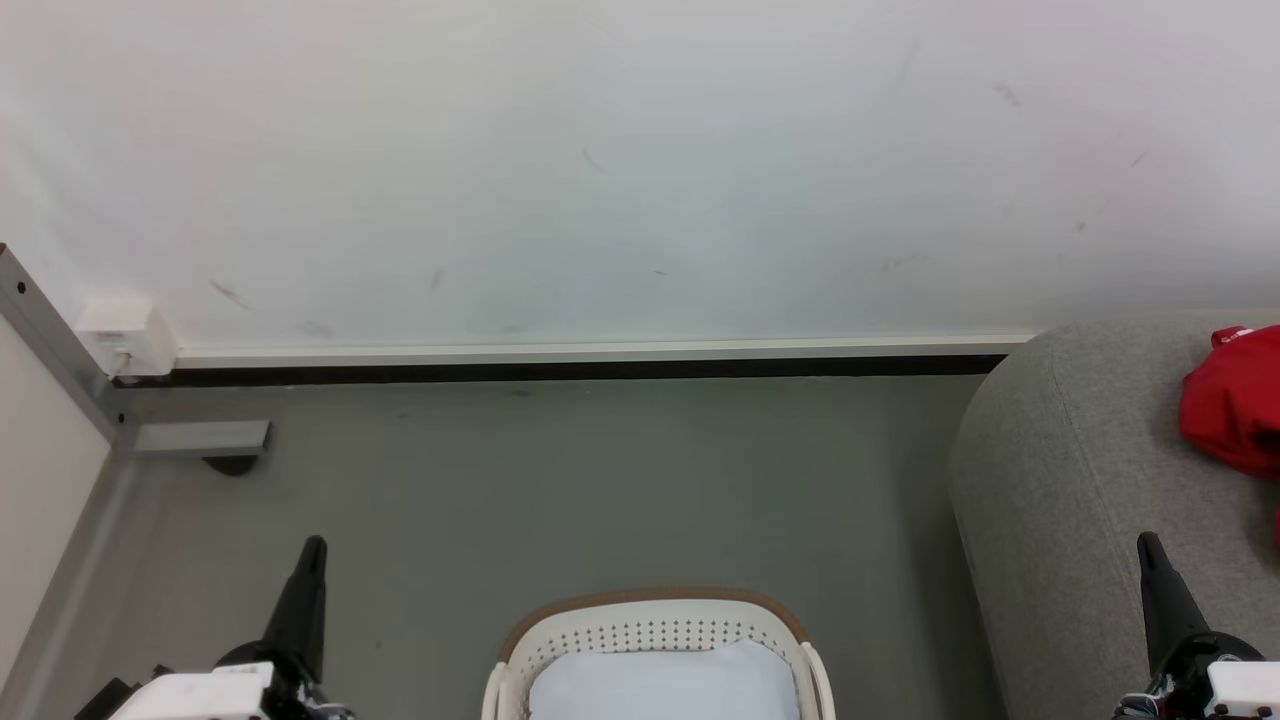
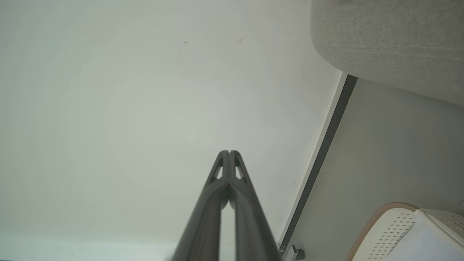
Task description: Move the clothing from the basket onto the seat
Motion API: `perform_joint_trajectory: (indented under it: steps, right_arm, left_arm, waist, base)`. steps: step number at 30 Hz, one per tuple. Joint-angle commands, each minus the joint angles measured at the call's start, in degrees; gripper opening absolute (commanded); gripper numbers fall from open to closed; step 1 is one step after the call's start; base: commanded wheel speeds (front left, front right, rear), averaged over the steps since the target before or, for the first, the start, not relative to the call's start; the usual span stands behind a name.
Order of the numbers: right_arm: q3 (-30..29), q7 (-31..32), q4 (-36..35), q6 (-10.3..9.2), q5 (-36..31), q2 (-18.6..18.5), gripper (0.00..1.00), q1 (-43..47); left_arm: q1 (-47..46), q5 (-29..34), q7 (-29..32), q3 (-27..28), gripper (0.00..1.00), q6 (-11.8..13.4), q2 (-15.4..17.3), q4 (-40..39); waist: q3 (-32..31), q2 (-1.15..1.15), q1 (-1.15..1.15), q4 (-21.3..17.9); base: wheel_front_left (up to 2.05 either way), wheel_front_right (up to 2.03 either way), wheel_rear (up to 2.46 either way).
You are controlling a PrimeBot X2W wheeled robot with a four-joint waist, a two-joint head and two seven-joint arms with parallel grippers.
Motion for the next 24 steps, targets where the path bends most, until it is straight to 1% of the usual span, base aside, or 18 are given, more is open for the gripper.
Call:
perform_joint_trajectory:
  steps: [1,24]
  right_arm:
    - [-0.26,0.22,-0.34,-0.12,-0.11,0.05,0.00,-0.56]
    - [-0.26,0.22,-0.34,-0.12,-0.11,0.05,0.00,-0.56]
  left_arm:
    - [-0.47,-0.82,0.21,0.07,0.00,-0.28,0.40,-0.22]
    - [-0.47,-0.82,0.21,0.07,0.00,-0.28,0.40,-0.22]
  waist:
    - [0.00,0.00,0.00,0.00]
    - [0.00,0.00,0.00,0.00]
  base:
    - [0.00,0.00,0.00]
    - [0.00,0.00,0.00]
